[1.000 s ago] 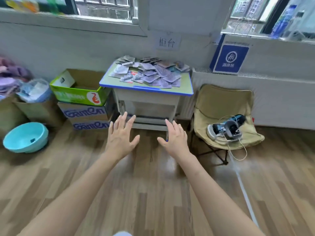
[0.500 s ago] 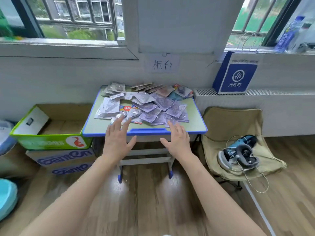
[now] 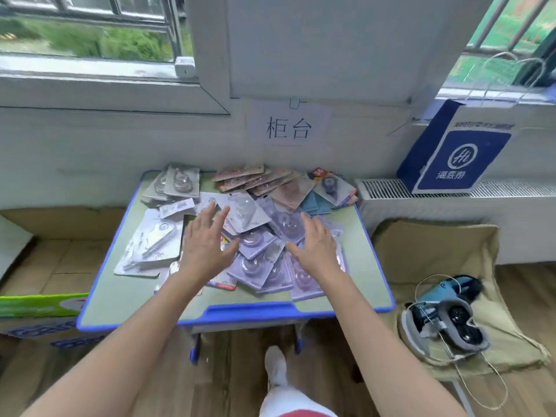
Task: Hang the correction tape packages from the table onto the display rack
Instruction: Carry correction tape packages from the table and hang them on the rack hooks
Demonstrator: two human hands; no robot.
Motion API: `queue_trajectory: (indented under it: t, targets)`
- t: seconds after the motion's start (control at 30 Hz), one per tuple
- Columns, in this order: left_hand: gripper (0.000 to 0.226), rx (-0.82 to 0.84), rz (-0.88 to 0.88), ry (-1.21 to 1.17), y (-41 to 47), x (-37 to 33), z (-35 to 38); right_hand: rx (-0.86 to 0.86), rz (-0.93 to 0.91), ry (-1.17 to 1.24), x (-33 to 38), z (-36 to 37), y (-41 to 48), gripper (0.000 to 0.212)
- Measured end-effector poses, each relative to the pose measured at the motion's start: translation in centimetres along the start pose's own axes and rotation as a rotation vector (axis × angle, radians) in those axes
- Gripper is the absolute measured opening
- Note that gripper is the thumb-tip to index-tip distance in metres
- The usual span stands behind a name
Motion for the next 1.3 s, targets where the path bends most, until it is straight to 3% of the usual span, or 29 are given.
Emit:
queue_trajectory:
  t: [0.3, 0.5, 0.83, 1.0, 1.3]
  targets:
    - [0.065, 0.134, -0.134, -0.013, 11.9, 1.9, 5.3, 0.066, -0.029, -0.048, 1.9, -1.3, 15.4, 0.072]
    - [0.074, 0.278, -0.235, -0.069, 15.1, 3.0, 8.1, 0.046, -0.074, -0.06, 4.5, -0.9, 21.2, 0.072]
    - [0.089, 0.508, -0.319, 0.029, 17.4, 3.8, 10.7, 0.075, 0.023, -0.147, 5.9, 0.7, 28.3, 0.064]
    - [0.087, 0.538, -0.312, 0.071, 17.3, 4.1, 10.8, 0.1, -0.142, -0.265, 6.9, 1.9, 29.5, 0.078]
    - [0.083, 0.487, -0.273, 0.107, 16.5, 4.7, 10.5, 0.171, -0.331, -0.147, 11.1, 3.8, 29.9, 0.079]
Point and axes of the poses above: each hand's wrist, its own y-axis towards the middle knuckle, its own z-axis out of the palm, x = y × z, the point moved 1 cm from there along y, towards the middle knuckle, and after that the axes turned 14 degrees about z, right-handed, at the moved point
